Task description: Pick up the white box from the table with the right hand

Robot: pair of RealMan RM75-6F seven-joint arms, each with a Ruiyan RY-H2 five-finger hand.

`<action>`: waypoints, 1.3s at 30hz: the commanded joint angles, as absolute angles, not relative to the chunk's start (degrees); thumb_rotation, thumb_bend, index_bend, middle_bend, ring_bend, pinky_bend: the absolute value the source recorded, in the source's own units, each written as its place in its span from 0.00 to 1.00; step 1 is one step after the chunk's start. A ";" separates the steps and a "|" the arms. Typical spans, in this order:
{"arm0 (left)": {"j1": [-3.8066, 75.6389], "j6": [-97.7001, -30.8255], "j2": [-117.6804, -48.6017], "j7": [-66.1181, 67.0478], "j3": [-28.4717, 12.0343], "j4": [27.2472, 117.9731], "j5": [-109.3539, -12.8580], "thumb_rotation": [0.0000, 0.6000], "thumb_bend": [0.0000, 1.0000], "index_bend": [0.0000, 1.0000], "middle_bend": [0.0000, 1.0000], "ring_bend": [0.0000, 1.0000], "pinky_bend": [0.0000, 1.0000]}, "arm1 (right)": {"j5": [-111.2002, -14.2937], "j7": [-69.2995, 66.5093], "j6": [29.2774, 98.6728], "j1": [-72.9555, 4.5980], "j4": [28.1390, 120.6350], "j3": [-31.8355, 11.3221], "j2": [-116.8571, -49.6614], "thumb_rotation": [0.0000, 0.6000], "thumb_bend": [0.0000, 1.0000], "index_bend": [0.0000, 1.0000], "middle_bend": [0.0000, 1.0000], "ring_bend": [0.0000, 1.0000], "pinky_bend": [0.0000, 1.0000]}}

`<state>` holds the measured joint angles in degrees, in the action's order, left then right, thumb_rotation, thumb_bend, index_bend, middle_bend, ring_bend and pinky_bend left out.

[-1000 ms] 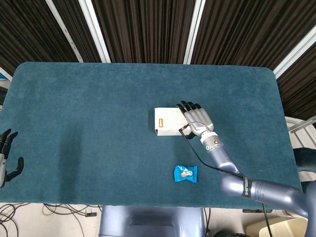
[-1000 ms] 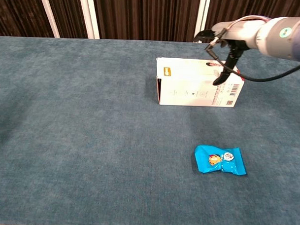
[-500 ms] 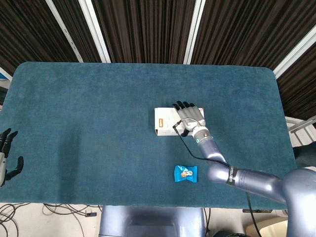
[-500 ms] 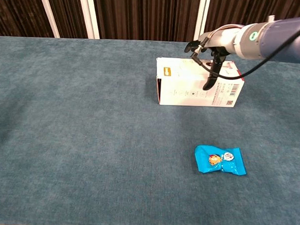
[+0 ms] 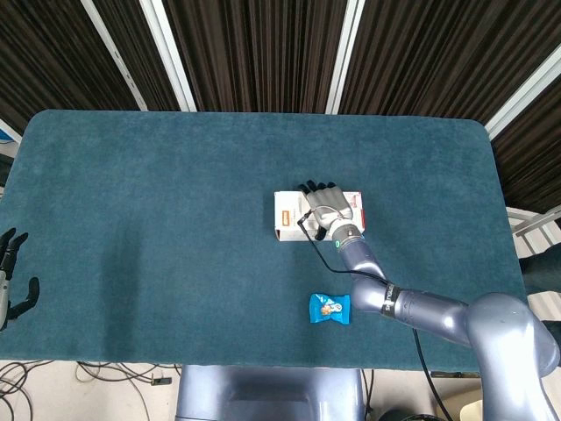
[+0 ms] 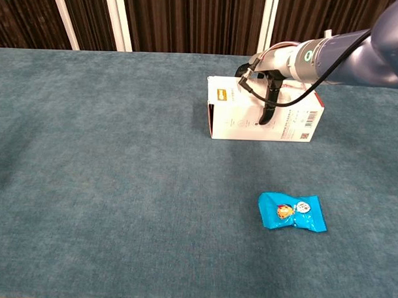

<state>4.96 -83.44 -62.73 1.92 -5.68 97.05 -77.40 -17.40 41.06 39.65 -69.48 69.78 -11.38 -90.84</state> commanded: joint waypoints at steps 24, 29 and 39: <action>5.03 -82.67 -62.67 2.83 -5.65 97.94 -76.23 1.00 0.50 0.08 0.00 0.00 0.00 | -31.38 27.66 44.69 -65.43 71.32 -14.37 -91.61 1.00 0.26 0.25 0.43 0.54 0.25; 4.93 -82.84 -62.81 2.90 -5.40 97.80 -76.64 1.00 0.50 0.08 0.00 0.00 0.00 | -34.91 23.13 46.77 -63.19 77.54 -16.84 -87.81 1.00 0.26 0.25 0.43 0.53 0.25; 4.73 -83.17 -62.78 2.92 -5.26 98.08 -76.95 1.00 0.50 0.08 0.00 0.00 0.00 | -38.50 11.75 44.70 -58.22 91.19 -22.93 -76.12 1.00 0.26 0.25 0.43 0.53 0.25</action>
